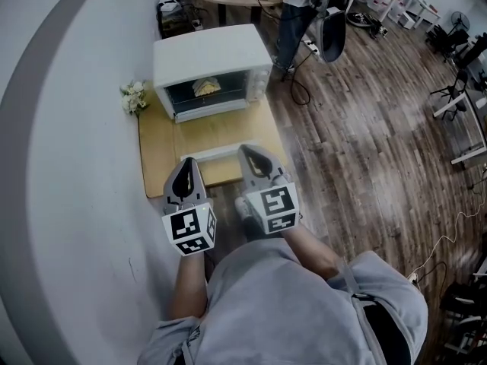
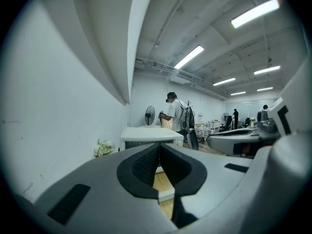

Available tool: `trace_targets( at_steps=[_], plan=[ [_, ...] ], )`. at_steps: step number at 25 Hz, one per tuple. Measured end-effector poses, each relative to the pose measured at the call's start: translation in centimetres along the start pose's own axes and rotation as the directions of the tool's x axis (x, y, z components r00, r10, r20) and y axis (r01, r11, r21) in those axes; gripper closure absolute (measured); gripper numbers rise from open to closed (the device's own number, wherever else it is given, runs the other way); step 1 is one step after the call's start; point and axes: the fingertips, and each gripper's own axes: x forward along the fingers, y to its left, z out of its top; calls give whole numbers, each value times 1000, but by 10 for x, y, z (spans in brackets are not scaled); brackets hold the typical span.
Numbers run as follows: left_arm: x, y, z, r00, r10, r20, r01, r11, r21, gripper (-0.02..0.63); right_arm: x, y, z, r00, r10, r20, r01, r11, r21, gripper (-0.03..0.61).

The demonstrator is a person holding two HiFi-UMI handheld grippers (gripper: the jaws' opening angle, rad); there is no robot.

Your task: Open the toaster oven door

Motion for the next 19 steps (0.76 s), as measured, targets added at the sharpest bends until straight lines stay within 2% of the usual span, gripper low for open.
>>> trace_targets(
  at_steps=[19],
  plan=[
    [-1, -2, -1, 1000, 19, -2, -19, 1000, -10, 607, -3, -6, 0, 1000, -6, -4, 6, 1000, -7, 580]
  ],
)
